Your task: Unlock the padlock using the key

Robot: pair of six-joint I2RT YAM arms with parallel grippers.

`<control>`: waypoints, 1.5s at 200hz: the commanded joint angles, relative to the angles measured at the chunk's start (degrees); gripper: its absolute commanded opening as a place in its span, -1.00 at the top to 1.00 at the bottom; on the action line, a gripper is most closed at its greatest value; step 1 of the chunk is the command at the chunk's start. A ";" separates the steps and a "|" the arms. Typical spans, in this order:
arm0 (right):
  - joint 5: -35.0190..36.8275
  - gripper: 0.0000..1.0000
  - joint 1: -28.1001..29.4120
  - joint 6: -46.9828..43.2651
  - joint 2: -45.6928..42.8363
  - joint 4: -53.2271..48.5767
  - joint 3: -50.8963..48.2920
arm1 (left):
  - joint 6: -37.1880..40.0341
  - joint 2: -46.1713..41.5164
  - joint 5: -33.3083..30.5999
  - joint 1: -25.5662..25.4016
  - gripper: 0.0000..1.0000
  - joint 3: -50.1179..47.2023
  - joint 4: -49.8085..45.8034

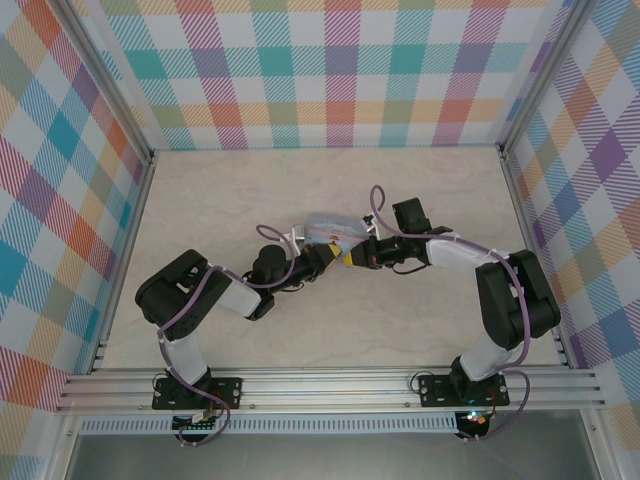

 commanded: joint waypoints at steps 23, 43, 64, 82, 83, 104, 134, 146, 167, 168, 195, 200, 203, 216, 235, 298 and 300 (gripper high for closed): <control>-1.60 0.97 -0.27 3.98 1.76 8.31 0.03 | -0.84 -2.02 2.18 -0.50 1.00 2.35 5.89; -2.36 0.97 -0.27 4.68 2.86 9.64 0.32 | -1.39 -2.02 2.58 -1.10 1.00 3.61 6.07; -2.17 0.98 -0.27 4.69 3.21 10.09 0.78 | -1.24 -2.21 3.56 -1.52 1.00 4.57 6.02; -2.11 0.98 -0.40 4.50 3.21 9.84 1.70 | -0.56 -2.38 4.33 -1.58 1.00 4.40 5.92; -2.11 0.98 -0.42 4.42 3.21 9.82 1.75 | -0.54 -2.42 4.34 -1.58 1.00 4.40 5.92; -1.85 0.98 -1.37 3.86 3.17 9.13 2.68 | -0.04 -2.44 5.54 -1.49 1.00 3.97 5.92; -1.63 0.98 -3.05 4.44 2.11 9.59 2.53 | 0.39 -2.80 5.29 -1.37 1.00 2.75 5.86; -1.58 0.98 -3.41 4.91 1.81 10.13 2.20 | 0.40 -2.86 5.08 -1.32 1.00 2.69 5.88; -1.15 0.98 -3.43 5.47 1.45 10.57 1.66 | 0.19 -3.04 4.44 -1.38 1.00 2.88 5.93; -1.15 0.98 -3.43 5.48 1.45 10.66 1.60 | 0.19 -3.01 4.40 -1.39 1.00 2.89 5.97; -1.06 0.98 -3.54 6.90 1.51 12.45 0.53 | -0.13 -3.24 3.56 -1.40 1.00 3.00 6.00; -1.05 0.98 -3.52 7.14 1.45 12.83 0.27 | -0.16 -3.31 3.33 -1.40 1.00 2.86 6.07; -0.94 0.97 -3.61 7.29 1.41 12.93 0.22 | -0.14 -3.41 3.32 -1.40 1.00 2.83 6.06; -0.80 0.97 -3.85 7.87 1.29 13.58 -0.24 | -0.15 -3.63 2.81 -1.40 1.00 2.52 6.01; -0.88 0.96 -4.05 8.83 0.87 14.81 -0.91 | -0.17 -3.99 2.13 -1.40 1.00 2.01 6.05; -2.35 0.98 -3.96 11.81 1.15 18.56 -2.44 | -0.93 -3.71 1.05 -1.92 1.00 3.14 6.31; -2.39 0.99 -4.03 12.03 1.22 18.97 -2.60 | -0.93 -3.71 1.07 -1.97 1.00 3.20 6.28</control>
